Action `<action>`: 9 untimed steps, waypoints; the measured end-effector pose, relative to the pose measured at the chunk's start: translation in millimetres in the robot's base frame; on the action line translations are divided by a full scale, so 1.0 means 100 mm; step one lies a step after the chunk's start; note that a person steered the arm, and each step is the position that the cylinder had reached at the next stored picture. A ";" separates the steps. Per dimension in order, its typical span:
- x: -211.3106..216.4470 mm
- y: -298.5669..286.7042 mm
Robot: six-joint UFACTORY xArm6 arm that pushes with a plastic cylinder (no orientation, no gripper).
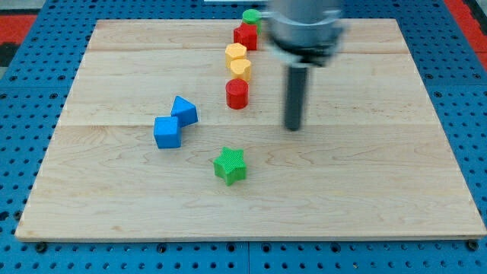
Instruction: Push the yellow hexagon towards the blue triangle
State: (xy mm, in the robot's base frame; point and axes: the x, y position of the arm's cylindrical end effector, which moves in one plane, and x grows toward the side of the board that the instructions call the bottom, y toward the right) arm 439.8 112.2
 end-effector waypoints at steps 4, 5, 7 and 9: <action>-1.42 -1.06; -1.43 -1.33; -1.61 -1.13; -1.66 -2.06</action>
State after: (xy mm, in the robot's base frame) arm 274.0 -93.4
